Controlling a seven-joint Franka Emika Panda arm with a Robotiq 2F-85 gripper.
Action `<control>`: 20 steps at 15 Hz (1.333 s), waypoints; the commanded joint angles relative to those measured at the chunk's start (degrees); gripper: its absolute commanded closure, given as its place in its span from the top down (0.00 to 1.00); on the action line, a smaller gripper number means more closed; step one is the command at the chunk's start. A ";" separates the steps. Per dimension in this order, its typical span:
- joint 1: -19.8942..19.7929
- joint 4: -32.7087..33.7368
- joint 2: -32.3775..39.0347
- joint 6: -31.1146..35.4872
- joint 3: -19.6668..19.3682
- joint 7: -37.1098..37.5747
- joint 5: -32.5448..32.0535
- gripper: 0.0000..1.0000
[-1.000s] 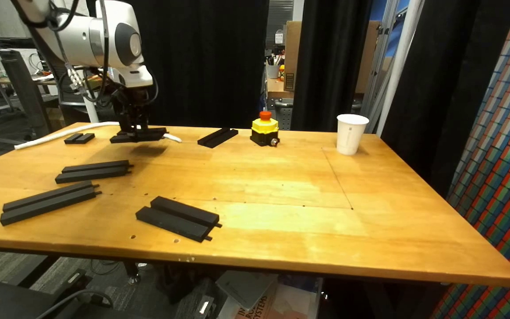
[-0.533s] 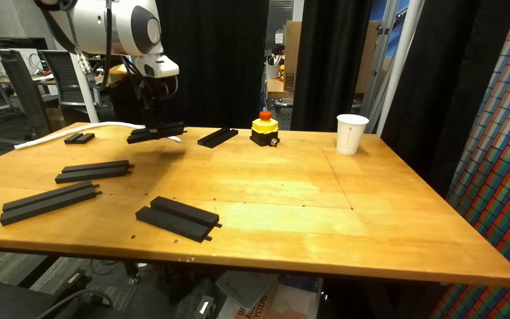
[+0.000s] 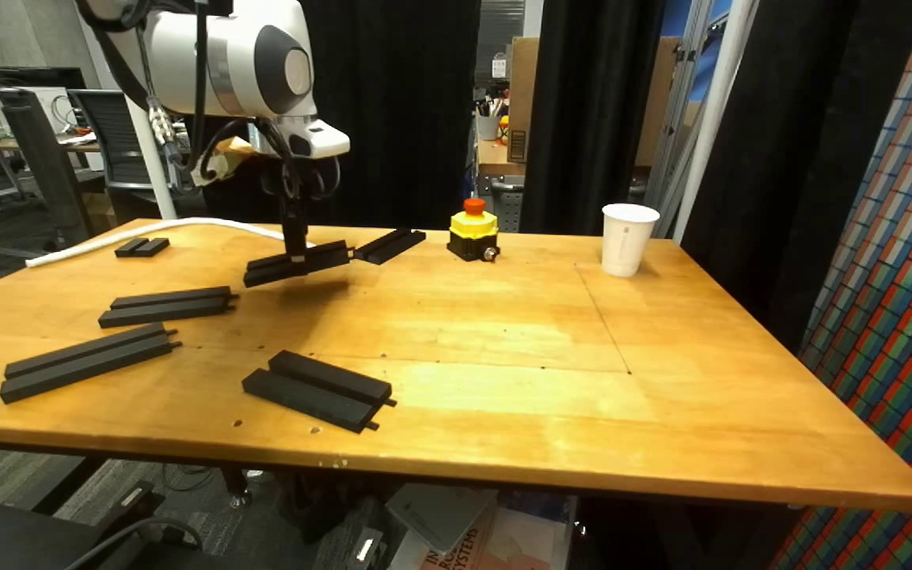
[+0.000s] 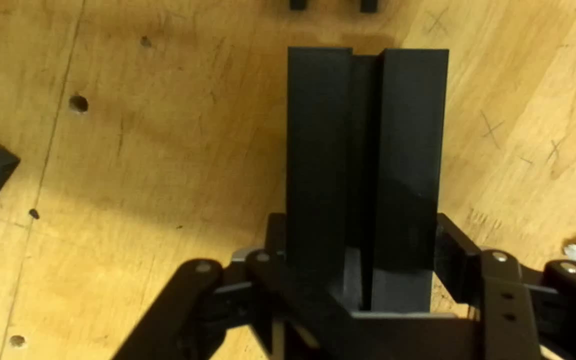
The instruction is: Organize the black objects in a line
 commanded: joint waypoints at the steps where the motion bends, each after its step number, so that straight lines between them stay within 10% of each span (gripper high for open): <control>1: -0.58 -0.39 0.18 0.91 0.80 -4.75 2.66 0.45; 20: 1.37 -2.71 1.98 3.40 1.84 -4.87 9.33 0.45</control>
